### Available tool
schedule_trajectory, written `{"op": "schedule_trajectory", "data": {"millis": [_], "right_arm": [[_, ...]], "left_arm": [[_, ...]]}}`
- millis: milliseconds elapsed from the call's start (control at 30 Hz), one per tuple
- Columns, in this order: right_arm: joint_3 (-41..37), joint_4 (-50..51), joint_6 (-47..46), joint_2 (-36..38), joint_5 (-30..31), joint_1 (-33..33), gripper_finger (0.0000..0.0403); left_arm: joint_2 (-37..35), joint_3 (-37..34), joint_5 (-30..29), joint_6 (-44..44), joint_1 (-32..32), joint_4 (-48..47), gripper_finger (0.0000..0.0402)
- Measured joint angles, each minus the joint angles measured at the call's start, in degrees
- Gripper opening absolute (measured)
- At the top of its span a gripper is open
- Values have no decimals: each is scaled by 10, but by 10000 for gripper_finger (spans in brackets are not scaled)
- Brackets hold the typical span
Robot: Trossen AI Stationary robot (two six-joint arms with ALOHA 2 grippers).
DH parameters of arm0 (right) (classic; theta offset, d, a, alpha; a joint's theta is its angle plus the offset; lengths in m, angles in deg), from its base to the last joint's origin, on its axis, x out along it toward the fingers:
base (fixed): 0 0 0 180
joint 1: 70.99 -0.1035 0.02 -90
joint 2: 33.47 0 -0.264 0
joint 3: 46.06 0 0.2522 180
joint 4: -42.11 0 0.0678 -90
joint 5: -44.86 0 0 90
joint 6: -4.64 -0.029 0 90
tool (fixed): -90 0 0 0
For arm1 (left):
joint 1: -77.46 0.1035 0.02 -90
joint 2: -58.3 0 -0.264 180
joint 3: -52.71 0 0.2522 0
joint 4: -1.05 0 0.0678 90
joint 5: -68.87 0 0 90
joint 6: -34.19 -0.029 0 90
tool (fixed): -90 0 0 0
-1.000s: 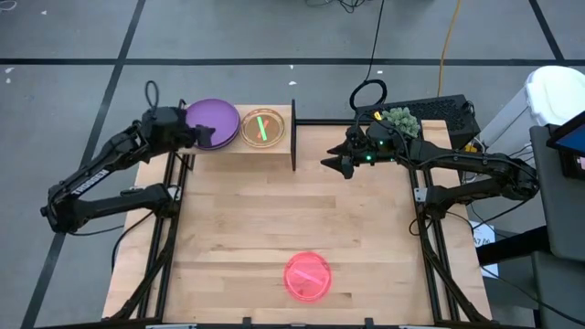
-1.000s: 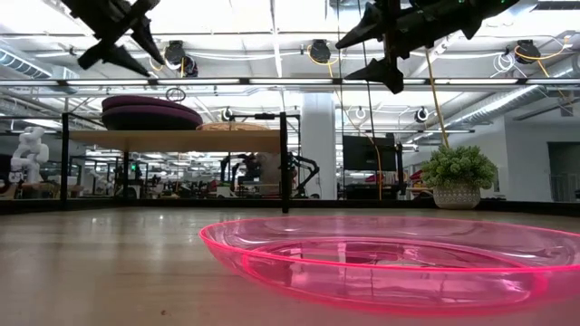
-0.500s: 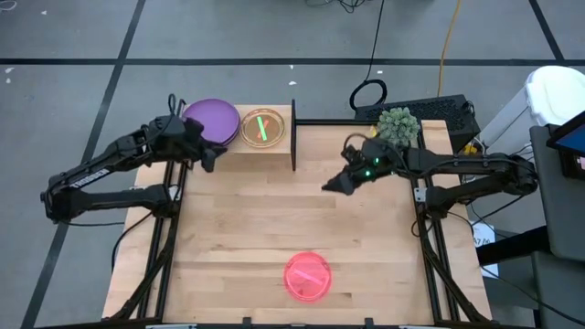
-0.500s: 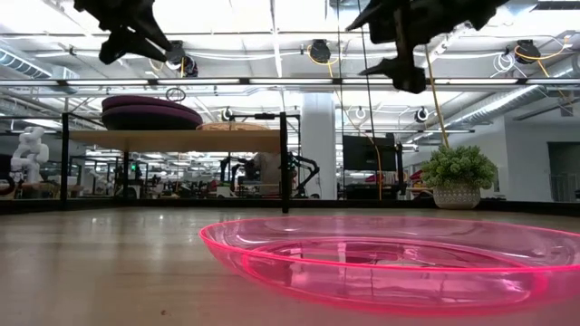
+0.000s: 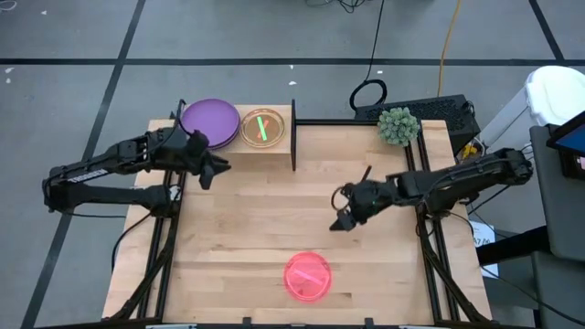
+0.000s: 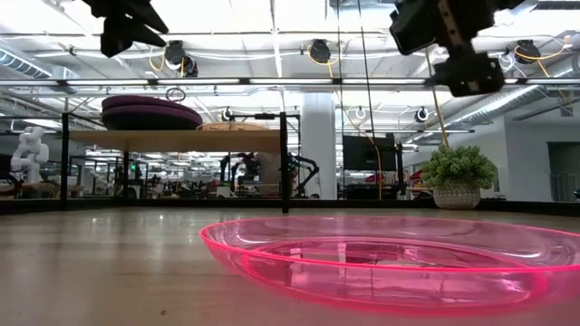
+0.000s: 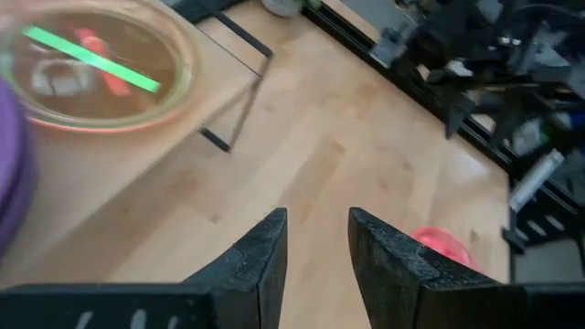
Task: Place and stack plates onto a shelf
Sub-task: Stack the pink plate on the green plate
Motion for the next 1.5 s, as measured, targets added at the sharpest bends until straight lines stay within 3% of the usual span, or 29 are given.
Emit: {"op": "schedule_trajectory", "data": {"millis": [533,833,1500], "right_arm": [[0,-19,-150,-141,11,-94,287],[0,-117,-186,-213,10,-118,248],[0,-191,-187,-305,8,-138,173]], "left_arm": [[0,0,-44,35,-153,-52,122],[0,0,-78,52,-216,-53,122],[0,-1,-119,70,-266,-62,122]]}}
